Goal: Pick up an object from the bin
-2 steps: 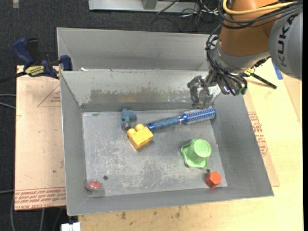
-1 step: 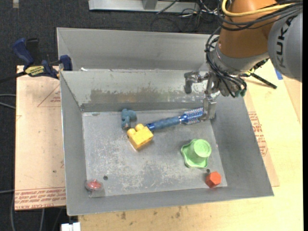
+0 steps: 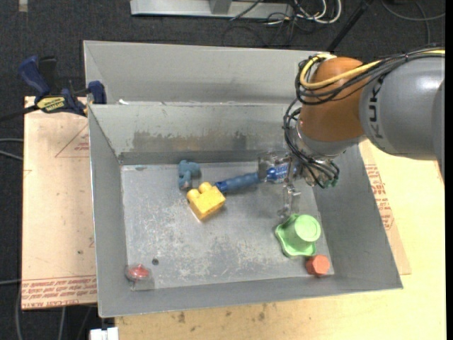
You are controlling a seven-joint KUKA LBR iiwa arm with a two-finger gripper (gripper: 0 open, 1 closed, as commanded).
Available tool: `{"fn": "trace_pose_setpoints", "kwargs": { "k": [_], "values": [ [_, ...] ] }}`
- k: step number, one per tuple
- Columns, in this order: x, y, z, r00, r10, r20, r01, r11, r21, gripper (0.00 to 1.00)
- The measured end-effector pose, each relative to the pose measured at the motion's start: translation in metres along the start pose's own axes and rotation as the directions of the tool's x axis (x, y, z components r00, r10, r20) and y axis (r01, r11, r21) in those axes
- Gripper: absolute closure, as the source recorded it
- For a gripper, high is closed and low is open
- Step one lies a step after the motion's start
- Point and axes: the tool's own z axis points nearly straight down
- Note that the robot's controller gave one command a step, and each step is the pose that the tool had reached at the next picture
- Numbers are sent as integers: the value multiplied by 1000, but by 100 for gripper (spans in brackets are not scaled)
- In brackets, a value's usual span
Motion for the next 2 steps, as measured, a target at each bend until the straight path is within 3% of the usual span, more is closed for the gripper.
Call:
{"fn": "trace_pose_setpoints", "kwargs": {
  "k": [1, 2],
  "values": [
    [-38, 47, 35, 1000, -28, 8, 28, 1000, 0, 0],
    [-38, 44, 33, 1000, -24, 8, 24, 1000, 2, 100]
  ]
}}
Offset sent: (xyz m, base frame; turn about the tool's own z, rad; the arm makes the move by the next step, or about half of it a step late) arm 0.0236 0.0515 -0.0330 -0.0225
